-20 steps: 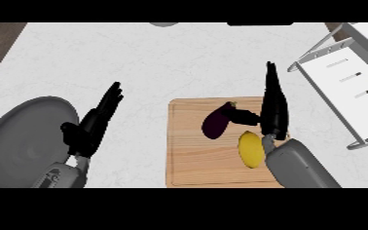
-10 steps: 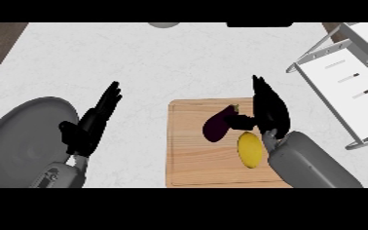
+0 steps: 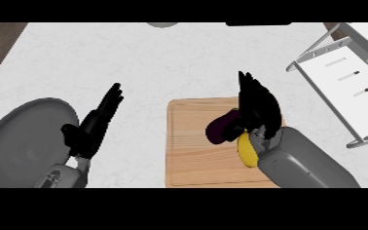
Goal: Pick the lemon from the cutting board and place it in the tiered basket
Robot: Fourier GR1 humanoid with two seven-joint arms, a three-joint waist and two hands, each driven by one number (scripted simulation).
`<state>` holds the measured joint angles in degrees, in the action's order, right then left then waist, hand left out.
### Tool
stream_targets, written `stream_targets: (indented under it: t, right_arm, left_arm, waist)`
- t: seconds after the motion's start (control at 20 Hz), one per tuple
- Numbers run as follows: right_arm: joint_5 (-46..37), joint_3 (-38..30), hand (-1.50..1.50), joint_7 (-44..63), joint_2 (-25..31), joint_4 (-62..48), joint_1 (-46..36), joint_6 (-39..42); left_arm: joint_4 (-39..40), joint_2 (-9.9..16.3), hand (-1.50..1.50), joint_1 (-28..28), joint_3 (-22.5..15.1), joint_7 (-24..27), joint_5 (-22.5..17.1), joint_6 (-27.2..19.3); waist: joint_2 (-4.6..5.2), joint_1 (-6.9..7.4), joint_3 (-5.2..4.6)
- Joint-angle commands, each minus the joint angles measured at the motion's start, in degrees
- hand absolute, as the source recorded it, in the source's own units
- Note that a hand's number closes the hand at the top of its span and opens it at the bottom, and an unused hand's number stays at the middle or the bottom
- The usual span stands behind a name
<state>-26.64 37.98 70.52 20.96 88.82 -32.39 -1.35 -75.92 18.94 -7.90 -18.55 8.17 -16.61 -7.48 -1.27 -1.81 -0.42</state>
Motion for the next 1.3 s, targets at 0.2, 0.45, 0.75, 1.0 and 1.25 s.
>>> stream_targets:
  t: [0.2, 0.45, 0.75, 1.0, 1.25]
  right_arm:
    - [-4.3, -3.0, -1.5, 14.7, -1.4, -4.2, 0.7, 9.3]
    - [-5.7, -6.2, -1.5, 14.7, -3.4, -1.9, 5.5, 10.1]
    - [-13.0, -6.6, -1.5, 14.7, -8.4, 0.8, 11.3, 10.0]
    - [-16.9, -9.4, -1.5, 14.7, -8.9, 2.8, 16.5, 11.3]
    - [-21.6, -9.3, -1.5, 14.6, -11.6, 3.9, 22.8, 9.7]
  left_arm:
    - [-0.8, 0.2, 0.0, 1.3, 0.3, 0.8, 0.5, 0.0]
    - [-1.8, 0.4, 0.0, 2.0, 0.5, 1.2, 0.6, 0.5]
    - [-1.5, -0.8, 0.0, 2.7, -0.4, 1.3, 1.5, 0.7]
    - [-0.2, -0.3, 0.0, 1.0, 1.4, 0.6, 1.4, 0.9]
    - [-3.3, -1.9, 0.0, 1.3, 0.4, -1.1, 2.0, -0.2]
  waist:
    - [0.31, 0.23, 0.05]
    - [0.4, 0.11, 0.18]
    - [0.64, 0.47, 0.25]
    - [0.86, 0.38, 0.29]
    - [0.92, 1.18, 0.38]
